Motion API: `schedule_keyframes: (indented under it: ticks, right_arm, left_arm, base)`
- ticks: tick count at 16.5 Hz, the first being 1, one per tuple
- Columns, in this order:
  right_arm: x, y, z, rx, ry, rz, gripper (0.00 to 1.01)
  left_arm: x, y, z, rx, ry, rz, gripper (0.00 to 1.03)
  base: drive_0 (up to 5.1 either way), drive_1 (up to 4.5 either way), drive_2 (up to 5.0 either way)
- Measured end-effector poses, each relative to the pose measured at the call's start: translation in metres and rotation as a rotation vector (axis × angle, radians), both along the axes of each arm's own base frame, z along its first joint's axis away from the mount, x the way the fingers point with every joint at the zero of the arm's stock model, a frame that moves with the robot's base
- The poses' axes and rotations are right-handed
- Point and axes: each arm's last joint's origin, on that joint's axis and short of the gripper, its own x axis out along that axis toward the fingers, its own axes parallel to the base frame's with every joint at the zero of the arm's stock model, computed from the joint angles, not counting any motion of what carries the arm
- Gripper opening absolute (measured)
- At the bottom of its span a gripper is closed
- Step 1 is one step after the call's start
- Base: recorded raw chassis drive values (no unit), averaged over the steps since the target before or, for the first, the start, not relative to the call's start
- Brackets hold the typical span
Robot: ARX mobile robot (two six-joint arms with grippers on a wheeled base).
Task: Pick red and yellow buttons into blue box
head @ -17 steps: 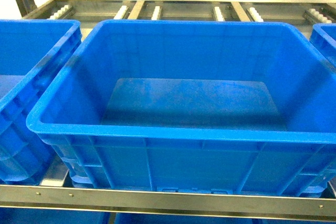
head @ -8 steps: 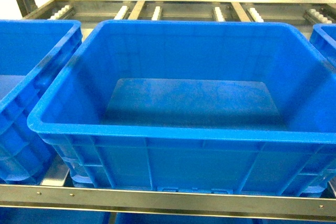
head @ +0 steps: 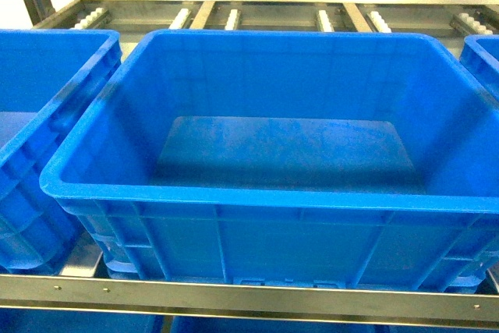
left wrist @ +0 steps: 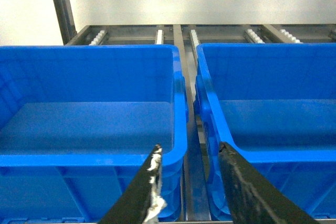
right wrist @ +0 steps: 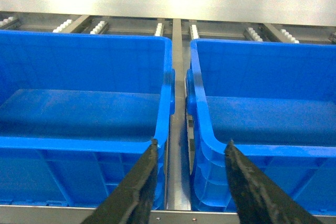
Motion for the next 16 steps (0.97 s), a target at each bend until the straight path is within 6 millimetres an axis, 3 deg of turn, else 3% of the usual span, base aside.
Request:
schedule_keyframes:
  ticks: [5, 6, 16]
  right_arm:
    - [0.0, 0.0, 0.0, 0.0, 0.0, 0.0, 0.96]
    - [0.0, 0.0, 0.0, 0.0, 0.0, 0.0, 0.99]
    - [0.0, 0.0, 0.0, 0.0, 0.0, 0.0, 0.98]
  left_arm:
    - [0.0, 0.0, 0.0, 0.0, 0.0, 0.0, 0.89]
    - [0.0, 0.0, 0.0, 0.001, 0.0, 0.0, 1.0]
    - [0.0, 0.0, 0.0, 0.0, 0.0, 0.0, 0.98]
  base:
    - [0.0, 0.0, 0.0]
    - [0.0, 0.0, 0.0]
    - [0.0, 0.0, 0.0]
